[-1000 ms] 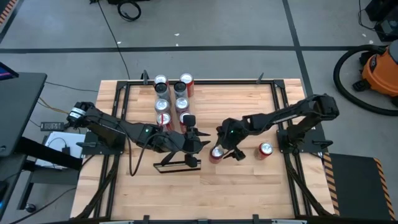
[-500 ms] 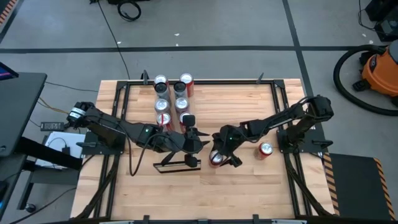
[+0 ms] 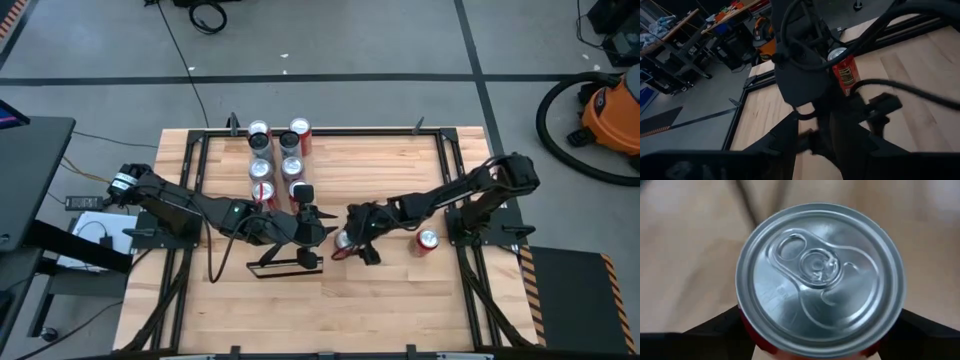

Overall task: Place canned beverage on shelf
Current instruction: Put the left red and black soda can on the shelf

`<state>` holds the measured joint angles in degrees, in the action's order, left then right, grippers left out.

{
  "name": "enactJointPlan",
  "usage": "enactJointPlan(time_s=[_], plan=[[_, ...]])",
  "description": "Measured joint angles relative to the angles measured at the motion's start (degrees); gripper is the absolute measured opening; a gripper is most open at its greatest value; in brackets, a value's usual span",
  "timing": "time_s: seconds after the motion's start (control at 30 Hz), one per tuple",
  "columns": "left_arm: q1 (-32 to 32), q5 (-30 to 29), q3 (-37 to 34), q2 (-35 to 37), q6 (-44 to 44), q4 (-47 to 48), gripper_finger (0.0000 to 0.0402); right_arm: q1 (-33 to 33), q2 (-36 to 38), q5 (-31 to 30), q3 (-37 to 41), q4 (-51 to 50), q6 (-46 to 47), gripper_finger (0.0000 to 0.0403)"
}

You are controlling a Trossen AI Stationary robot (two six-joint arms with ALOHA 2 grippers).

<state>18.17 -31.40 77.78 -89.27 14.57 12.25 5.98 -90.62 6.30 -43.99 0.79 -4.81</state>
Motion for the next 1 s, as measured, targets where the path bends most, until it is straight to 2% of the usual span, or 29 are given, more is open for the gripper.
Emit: enactJointPlan(time_s=[0.2,0.27,0.47,0.67,0.83,1.0], plan=[[0.0,0.0,0.0,0.0,0.0,-0.1,0.0121,-0.2,2.0,-16.1,0.1,-3.0,14.3,0.0333],[0.0,0.0,0.0,0.0,0.0,-0.1,0.0121,-0.4,2.0,-19.3,0.1,-3.4,17.9,0.0336],[0.0,0.0,0.0,0.0,0.0,-0.1,0.0121,-1.2,1.7,-17.4,0.3,-2.7,17.7,0.0341],[0.0,0.0,0.0,0.0,0.0,0.0,0.0121,-1.3,2.9,-13.1,0.4,-2.5,10.5,0.0372],[0.0,0.0,0.0,0.0,0.0,0.0,0.0121,-2.4,6.6,-10.7,0.4,-2.8,5.4,0.0396],[0.0,0.0,0.0,0.0,0.0,0.0,0.0121,-2.8,12.1,-10.7,0.4,-3.4,0.6,0.0396]])
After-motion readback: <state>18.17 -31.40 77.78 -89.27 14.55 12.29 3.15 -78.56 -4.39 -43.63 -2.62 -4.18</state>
